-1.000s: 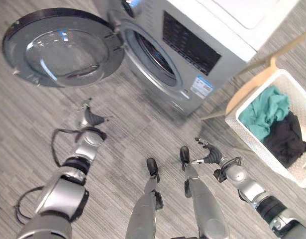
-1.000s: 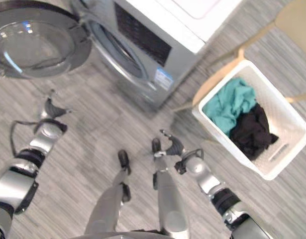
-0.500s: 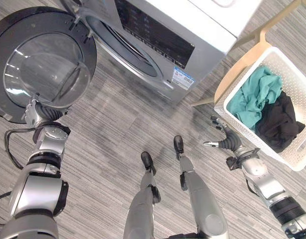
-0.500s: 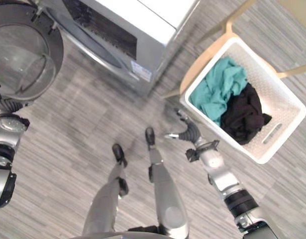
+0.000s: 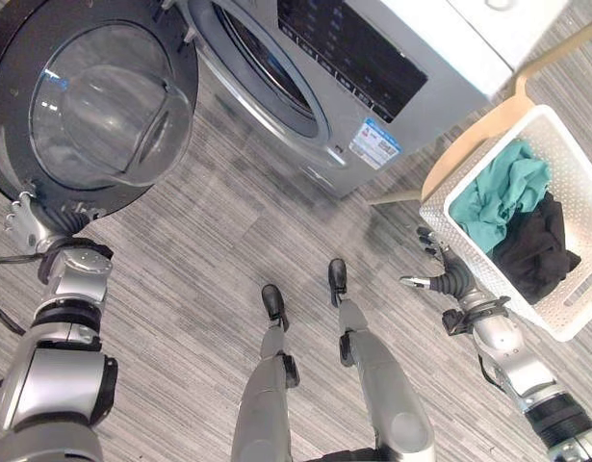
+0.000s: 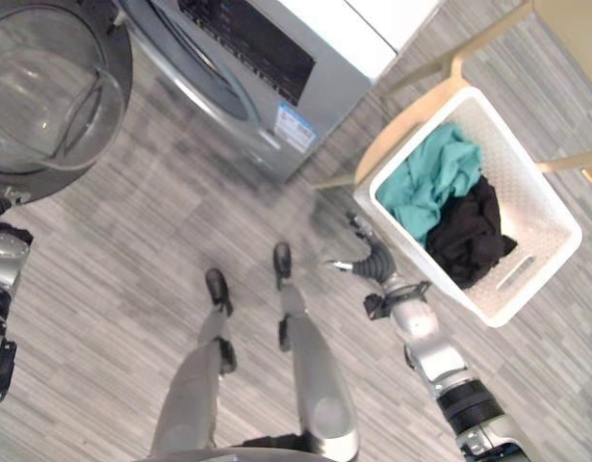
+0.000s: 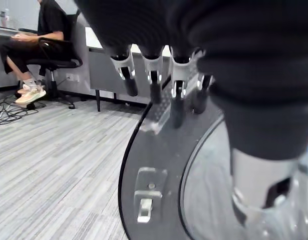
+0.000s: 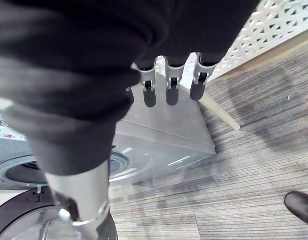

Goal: Grab the laundry basket,head to the washer,open it,put in the laundry and shut it.

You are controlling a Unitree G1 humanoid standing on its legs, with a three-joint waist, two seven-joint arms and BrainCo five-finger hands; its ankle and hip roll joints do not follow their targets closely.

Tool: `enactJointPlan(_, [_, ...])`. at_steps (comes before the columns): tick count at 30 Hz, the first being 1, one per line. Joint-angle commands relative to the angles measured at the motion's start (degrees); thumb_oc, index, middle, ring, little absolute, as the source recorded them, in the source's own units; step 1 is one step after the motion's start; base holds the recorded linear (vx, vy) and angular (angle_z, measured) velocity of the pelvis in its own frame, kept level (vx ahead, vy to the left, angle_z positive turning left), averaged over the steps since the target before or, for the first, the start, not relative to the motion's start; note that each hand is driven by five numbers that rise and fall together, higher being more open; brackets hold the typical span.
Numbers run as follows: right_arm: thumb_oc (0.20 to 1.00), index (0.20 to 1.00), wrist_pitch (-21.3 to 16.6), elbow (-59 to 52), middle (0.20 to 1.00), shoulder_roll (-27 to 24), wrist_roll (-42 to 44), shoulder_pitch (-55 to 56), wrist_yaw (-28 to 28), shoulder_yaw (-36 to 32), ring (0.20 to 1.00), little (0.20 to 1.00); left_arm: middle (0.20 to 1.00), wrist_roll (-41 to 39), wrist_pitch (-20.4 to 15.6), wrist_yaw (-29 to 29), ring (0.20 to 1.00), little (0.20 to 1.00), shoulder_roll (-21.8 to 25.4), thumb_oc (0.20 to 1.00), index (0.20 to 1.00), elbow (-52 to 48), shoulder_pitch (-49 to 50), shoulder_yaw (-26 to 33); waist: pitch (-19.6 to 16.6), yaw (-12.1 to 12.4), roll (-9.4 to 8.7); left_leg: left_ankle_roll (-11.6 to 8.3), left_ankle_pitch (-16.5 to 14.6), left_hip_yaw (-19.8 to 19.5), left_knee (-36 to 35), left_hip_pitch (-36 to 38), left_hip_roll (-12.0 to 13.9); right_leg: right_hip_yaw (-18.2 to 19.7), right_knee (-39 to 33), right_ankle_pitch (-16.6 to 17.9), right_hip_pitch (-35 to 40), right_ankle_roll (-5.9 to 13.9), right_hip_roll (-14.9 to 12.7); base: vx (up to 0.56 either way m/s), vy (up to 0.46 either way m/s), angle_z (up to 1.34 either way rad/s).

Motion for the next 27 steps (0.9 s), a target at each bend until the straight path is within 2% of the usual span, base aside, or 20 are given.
enactJointPlan(1, [1.0, 1.0, -3.26, -3.69, 1.0, 3.62, 1.62, 3.14, -1.0, -1.9, 1.0, 1.0, 1.0, 1.65, 0.36, 4.95, 1.0, 1.0, 6.02, 1.0, 1.0, -0.59, 1.09, 1.48, -2.92, 1.55, -3.76, 1.99, -10.45, -1.04, 10.16, -1.64, -3.6, -0.52, 2.22, -1.84, 1.35, 7.72, -4.67, 0.02, -0.009, 0.08])
enactJointPlan(5, [1.0, 1.0, -3.28, -3.94, 1.0, 3.41, 1.69, 2.98, -0.57, -1.57, 1.0, 1.0, 1.0, 3.09, 0.55, 4.88, 1.0, 1.0, 6.07, 1.0, 1.0, -2.27, 3.51, 2.02, -3.36, 1.85, -3.71, 1.88, -10.68, -0.55, 9.94, -0.64, -3.58, -0.16, 2.19, -1.94, 1.94, 7.62, -4.55, 0.02, 0.002, 0.02])
enactJointPlan(6, [1.0, 1.0, -3.04, -4.85, 1.0, 3.45, 1.96, 4.05, 0.05, -2.43, 1.0, 1.0, 1.0, 2.99, 0.12, 4.37, 1.0, 1.0, 3.97, 1.0, 1.0, -5.29, 7.96, 4.23, -3.86, 2.19, -3.22, 1.78, -10.81, -0.08, 9.38, 0.67, -3.69, 0.23, 2.09, -2.14, 2.78, 7.48, -4.54, 0.02, 0.012, -0.06])
enactJointPlan(8, [1.0, 1.0, -2.73, -4.66, 1.0, 3.73, 1.87, 4.31, 0.04, -2.68, 1.0, 1.0, 1.0, 2.24, -0.45, 3.99, 1.0, 1.0, 2.55, 1.0, 1.0, -7.4, 9.65, 4.98, -3.99, 2.36, -2.93, 1.75, -10.77, -0.04, 9.25, 0.98, -3.77, 0.18, 2.13, -2.21, 2.99, 7.44, -4.58, 0.02, -0.007, -0.09])
enactJointPlan(10, [1.0, 1.0, -1.97, -4.43, 1.0, 4.38, 1.55, 4.64, 0.05, -3.22, 1.0, 1.0, 1.0, -0.68, -3.11, 1.87, 1.0, 1.0, -1.23, 1.0, 1.0, -11.4, 13.33, 5.7, -4.57, 2.54, -2.19, 1.64, -10.56, 0.05, 8.62, 2.11, -3.97, 0.22, 2.09, -2.54, 3.77, 7.3, -4.68, 0.02, -0.022, -0.1])
enactJointPlan(11, [1.0, 1.0, -1.96, -4.43, 1.0, 4.37, 1.55, 4.64, 0.05, -3.22, 1.0, 1.0, 1.0, -0.68, -3.1, 1.87, 1.0, 1.0, -1.23, 1.0, 1.0, -11.41, 13.34, 5.71, -4.56, 2.54, -2.19, 1.64, -10.56, 0.05, 8.61, 2.12, -3.97, 0.21, 2.09, -2.54, 3.78, 7.3, -4.68, 0.06, -0.008, -0.03])
enactJointPlan(12, [1.0, 1.0, -0.97, -4.78, 1.0, 4.29, 0.38, 5.55, 0.49, -4.97, 1.0, 1.0, 1.0, -0.71, -5.38, -1.46, 1.0, 1.0, -4.02, 1.0, 1.0, -18.6, 19.96, 5.77, -5.34, 3.05, -1.36, 1.71, -10.71, 0.2, 8.12, 3.66, -4.18, 0.44, 2.19, -2.98, 4.92, 7.15, -4.77, 0.05, 0.001, 0.02])
enactJointPlan(13, [1.0, 1.0, -0.93, -4.86, 1.0, 4.21, 0.37, 5.64, 0.5, -4.88, 1.0, 1.0, 1.0, -0.66, -5.31, -1.48, 1.0, 1.0, -4.08, 1.0, 1.0, -18.82, 20.26, 5.97, -5.38, 2.98, -1.33, 1.71, -10.7, 0.21, 8.04, 3.77, -4.18, 0.46, 2.16, -2.98, 5.0, 7.16, -4.76, 0.06, 0.004, -0.04])
enactJointPlan(14, [1.0, 1.0, -0.6, -5.0, 1.0, 4.2, -0.07, 5.9, 0.85, -5.38, 1.0, 1.0, 1.0, -1.74, -5.83, -2.65, 1.0, 1.0, -6.16, 1.0, 1.0, -20.8, 22.63, 6.02, -5.72, 3.11, -1.0, 1.79, -10.86, 0.25, 7.93, 4.47, -4.3, 0.54, 2.26, -3.16, 5.41, 7.09, -4.81, 0.15, 0.053, -0.11])
enactJointPlan(15, [1.0, 1.0, 0.49, -6.05, 1.0, 3.43, -2.9, 7.22, 1.38, -8.52, 1.0, 1.0, 1.0, -3.27, -7.46, -7.11, 1.0, 1.0, -13.29, 1.0, 1.0, -26.22, 31.44, 6.02, -7.59, 3.29, 0.7, 2.07, -11.59, 1.01, 7.06, 8.46, -4.51, 1.31, 2.9, -4.46, 8.14, 6.94, -5.04, 0.15, 0.052, -0.12])
enactJointPlan(16, [1.0, 1.0, 0.49, -6.05, 1.0, 3.43, -2.9, 7.22, 1.38, -8.52, 1.0, 1.0, 1.0, -3.27, -7.45, -7.11, 1.0, 1.0, -13.29, 1.0, 1.0, -26.23, 31.45, 6.03, -7.59, 3.29, 0.7, 2.07, -11.59, 1.01, 7.05, 8.47, -4.51, 1.31, 2.9, -4.46, 8.15, 6.94, -5.04, 0.21, 0.08, -0.17])
enactJointPlan(17, [1.0, 1.0, 0.74, -6.63, 1.0, 3.32, -4.57, 7.88, 1.74, -10.46, 1.0, 1.0, 1.0, -3.07, -7.75, -8.82, 1.0, 1.0, -17.2, 1.0, 1.0, -26.47, 34.89, 5.4, -8.78, 2.99, 1.8, 2.28, -12.18, 1.79, 6.72, 11.1, -4.68, 1.74, 3.43, -5.42, 9.86, 6.92, -5.18, 0.08, 0.032, -0.34])
enactJointPlan(19, [1.0, 1.0, 0.94, -7.06, 1.0, 2.96, -5.57, 8.2, 1.68, -11.46, 1.0, 1.0, 1.0, -3.06, -7.72, -9.5, 1.0, 1.0, -18.54, 1.0, 1.0, -26.24, 36.35, 5.03, -9.33, 2.74, 2.36, 2.4, -12.44, 2.17, 6.64, 12.47, -4.77, 1.94, 3.71, -5.88, 10.78, 6.92, -5.2, 0.12, 0.044, -0.41])
enactJointPlan(20, [1.0, 1.0, 1.2, -7.89, 1.0, 2.76, -7.72, 8.94, 1.76, -13.16, 1.0, 1.0, 1.0, -2.24, -7.66, -11.2, 1.0, 1.0, -20.85, 1.0, 1.0, -25.85, 39.19, 4.45, -10.36, 2.19, 3.63, 2.65, -13.16, 3.35, 6.61, 15.1, -4.86, 2.71, 4.18, -6.57, 12.29, 7.02, -4.94, 0.12, 0.044, -0.29])
enactJointPlan(23, [1.0, 1.0, 1.46, -8.7, 1.0, 2.07, -10.64, 8.93, 1.17, -14.17, 1.0, 1.0, 1.0, -2.23, -7.61, -11.91, 1.0, 1.0, -23.17, 1.0, 1.0, -25.91, 42.72, 4.55, -10.98, 2.18, 4.56, 2.97, -13.69, 4.97, 6.7, 17.55, -4.59, 2.46, 4.92, -7.22, 13.65, 7.09, -4.58, 0.06, 0.02, -0.25])
enactJointPlan(25, [1.0, 1.0, 1.72, -8.97, 1.0, 1.79, -12.51, 8.62, 0.88, -14.49, 1.0, 1.0, 1.0, -3.04, -7.34, -12.46, 1.0, 1.0, -24.82, 1.0, 1.0, -24.56, 44.62, 4.61, -11.67, 2.4, 5.34, 2.93, -13.89, 7.44, 6.39, 19.78, -3.81, -0.13, 6.7, -7.7, 14.04, 7.29, -4.71, 0.04, -0.031, -0.54])
enactJointPlan(26, [1.0, 1.0, 1.99, -9.05, 1.0, 1.69, -13.51, 8.27, 0.51, -14.64, 1.0, 1.0, 1.0, -3.13, -7.08, -13.06, 1.0, 1.0, -25.42, 1.0, 1.0, -23.44, 45.42, 4.58, -11.85, 2.81, 5.69, 2.75, -13.85, 8.82, 6.24, 20.77, -3.02, -3.23, 7.95, -8.11, 14.05, 7.33, -5.5, 0.04, -0.1, -0.88])
enactJointPlan(27, [1.0, 1.0, 1.68, -9.6, 1.0, 1.57, -14.34, 8.08, 0.3, -14.35, 1.0, 1.0, 1.0, -3.35, -6.64, -13.51, 1.0, 1.0, -25.97, 1.0, 1.0, -22.79, 46.41, 4.44, -12.28, 3.55, 5.95, 2.3, -13.78, 10.83, 5.93, 22.1, -1.94, -8.38, 8.77, -9.11, 15.16, 7.11, -6.8, 0.14, -0.133, -1.0])
